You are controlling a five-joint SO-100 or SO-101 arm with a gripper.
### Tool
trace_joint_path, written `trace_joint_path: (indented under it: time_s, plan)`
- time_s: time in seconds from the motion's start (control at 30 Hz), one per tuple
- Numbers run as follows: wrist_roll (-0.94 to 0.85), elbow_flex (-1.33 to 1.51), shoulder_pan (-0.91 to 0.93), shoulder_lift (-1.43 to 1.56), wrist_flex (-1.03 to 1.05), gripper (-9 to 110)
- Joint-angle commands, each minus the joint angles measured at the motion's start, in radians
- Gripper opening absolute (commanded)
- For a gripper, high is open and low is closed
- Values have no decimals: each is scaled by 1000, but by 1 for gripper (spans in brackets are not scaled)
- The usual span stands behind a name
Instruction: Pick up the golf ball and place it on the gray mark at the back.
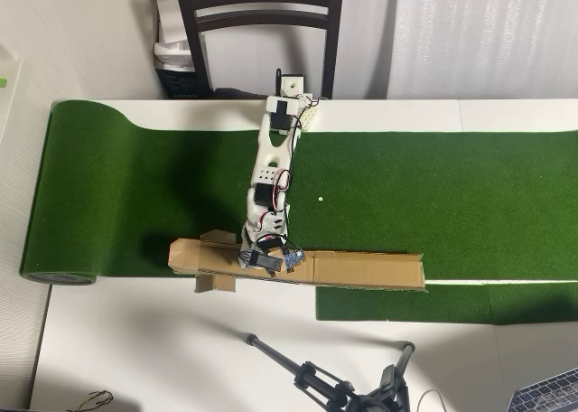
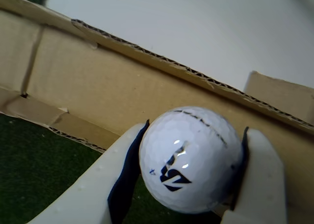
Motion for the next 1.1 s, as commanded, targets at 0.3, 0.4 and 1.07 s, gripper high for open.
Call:
trace_joint_path:
  time_s: [0.3, 0.4, 1.07]
  plan:
    - [-9, -106, 8, 58, -17, 47]
    - [-11, -106, 9, 58, -15, 51]
    - [-21, -117, -86, 330, 29, 50]
